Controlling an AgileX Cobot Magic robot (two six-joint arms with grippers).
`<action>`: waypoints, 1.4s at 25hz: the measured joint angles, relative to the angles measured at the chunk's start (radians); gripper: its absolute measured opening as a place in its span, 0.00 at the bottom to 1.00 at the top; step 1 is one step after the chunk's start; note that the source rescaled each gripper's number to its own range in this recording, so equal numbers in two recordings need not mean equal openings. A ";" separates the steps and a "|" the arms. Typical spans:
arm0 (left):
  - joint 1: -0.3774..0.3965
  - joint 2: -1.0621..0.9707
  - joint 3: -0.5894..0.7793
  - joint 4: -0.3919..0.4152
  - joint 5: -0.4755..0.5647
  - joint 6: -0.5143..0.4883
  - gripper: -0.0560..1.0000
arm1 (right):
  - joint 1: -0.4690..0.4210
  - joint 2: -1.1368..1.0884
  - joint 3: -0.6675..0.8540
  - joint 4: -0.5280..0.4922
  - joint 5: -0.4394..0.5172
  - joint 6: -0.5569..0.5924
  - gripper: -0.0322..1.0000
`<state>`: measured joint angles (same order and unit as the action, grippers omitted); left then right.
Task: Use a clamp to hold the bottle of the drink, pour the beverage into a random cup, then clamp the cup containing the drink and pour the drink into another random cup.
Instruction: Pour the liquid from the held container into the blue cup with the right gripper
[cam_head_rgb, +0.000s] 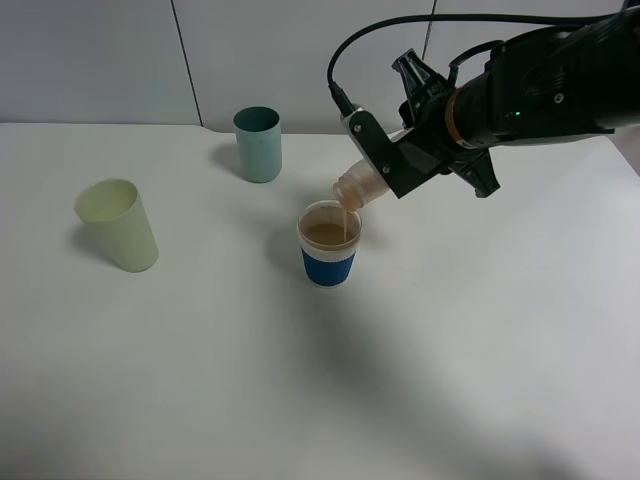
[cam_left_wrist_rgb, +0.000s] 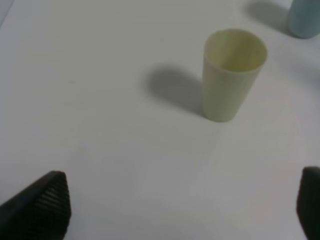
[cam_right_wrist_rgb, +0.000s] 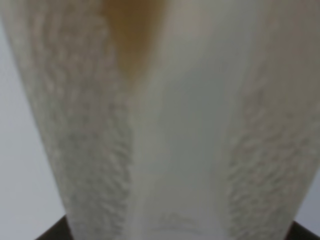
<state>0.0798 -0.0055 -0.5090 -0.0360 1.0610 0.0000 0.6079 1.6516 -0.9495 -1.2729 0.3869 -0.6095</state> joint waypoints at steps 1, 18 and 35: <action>0.000 0.000 0.000 0.000 0.000 0.000 0.69 | 0.000 0.000 0.000 0.000 0.000 -0.003 0.03; 0.000 0.000 0.000 0.000 0.000 0.000 0.69 | 0.000 0.000 0.000 -0.026 -0.034 -0.024 0.03; 0.000 0.000 0.000 0.000 0.000 0.000 0.69 | 0.000 0.000 0.000 -0.072 -0.057 -0.024 0.03</action>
<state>0.0798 -0.0055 -0.5090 -0.0360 1.0610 0.0000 0.6079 1.6516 -0.9495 -1.3447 0.3301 -0.6339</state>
